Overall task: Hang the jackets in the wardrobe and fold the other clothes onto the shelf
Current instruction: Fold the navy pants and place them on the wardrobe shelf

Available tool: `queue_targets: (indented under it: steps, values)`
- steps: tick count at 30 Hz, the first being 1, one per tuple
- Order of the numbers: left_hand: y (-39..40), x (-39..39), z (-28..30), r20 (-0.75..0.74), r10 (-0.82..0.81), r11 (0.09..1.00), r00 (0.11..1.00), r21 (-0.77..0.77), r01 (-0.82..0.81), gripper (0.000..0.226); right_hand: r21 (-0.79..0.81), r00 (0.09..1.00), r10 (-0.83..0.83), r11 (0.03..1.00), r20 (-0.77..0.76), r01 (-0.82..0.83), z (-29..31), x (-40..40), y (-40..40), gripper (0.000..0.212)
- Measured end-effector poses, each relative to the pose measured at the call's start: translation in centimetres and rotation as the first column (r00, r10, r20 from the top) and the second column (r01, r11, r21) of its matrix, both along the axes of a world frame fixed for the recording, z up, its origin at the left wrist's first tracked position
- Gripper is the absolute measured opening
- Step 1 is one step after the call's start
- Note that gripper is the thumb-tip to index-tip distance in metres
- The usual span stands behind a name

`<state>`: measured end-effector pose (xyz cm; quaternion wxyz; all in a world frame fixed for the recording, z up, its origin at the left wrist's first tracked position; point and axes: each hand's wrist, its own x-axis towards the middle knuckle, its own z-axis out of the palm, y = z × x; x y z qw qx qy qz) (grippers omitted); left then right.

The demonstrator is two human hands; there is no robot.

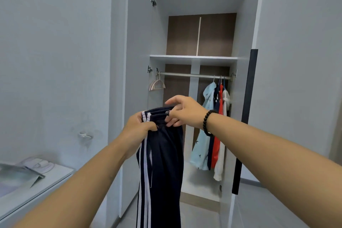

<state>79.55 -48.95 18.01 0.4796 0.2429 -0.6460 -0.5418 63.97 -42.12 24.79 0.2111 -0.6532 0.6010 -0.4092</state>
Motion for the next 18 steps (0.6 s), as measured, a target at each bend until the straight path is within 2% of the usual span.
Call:
queue_targets:
  steps: [2, 5, 7, 9, 11, 14, 18]
  values:
    - [-0.6, 1.9, 0.5, -0.053, 0.029, 0.999, 0.998, 0.046, -0.026, 0.038, -0.032, 0.991, -0.052, 0.998, -0.121, 0.048, 0.2, 1.0, -0.5, 0.052]
    - [-1.1, 4.6, 1.6, -0.072, 0.001, 0.999, 0.997, 0.032, 0.001, 0.044, -0.044, 0.921, -0.055, 0.998, -0.387, 0.041, 0.3, 2.6, -1.0, 0.072]
    - [-0.8, 6.0, 2.7, -0.069, -0.012, 1.0, 0.998, 0.019, 0.013, 0.045, -0.019, 0.902, 0.004, 1.0, -0.431, -0.014, 0.4, 3.5, -1.2, 0.083]
    - [-0.1, 7.1, 3.8, -0.054, -0.005, 1.0, 0.999, -0.006, 0.005, 0.046, 0.003, 0.918, 0.059, 0.998, -0.392, -0.062, 0.6, 4.5, -1.3, 0.087]
    - [0.7, 8.1, 4.7, -0.013, 0.035, 0.997, 0.999, -0.061, -0.036, 0.049, -0.019, 0.903, 0.047, 0.998, -0.428, -0.06, 1.2, 5.3, -1.1, 0.075]
    - [1.9, 9.5, 5.8, 0.078, 0.187, 0.964, 0.979, -0.204, -0.168, 0.046, -0.144, 0.834, -0.086, 0.99, -0.546, 0.007, 1.9, 6.3, -0.5, 0.042]
    - [4.5, 10.5, 6.6, 0.251, 0.434, 0.816, 0.865, -0.518, -0.258, 0.03, -0.231, 0.817, -0.208, 0.968, -0.538, 0.095, 2.5, 7.3, 0.9, 0.024]
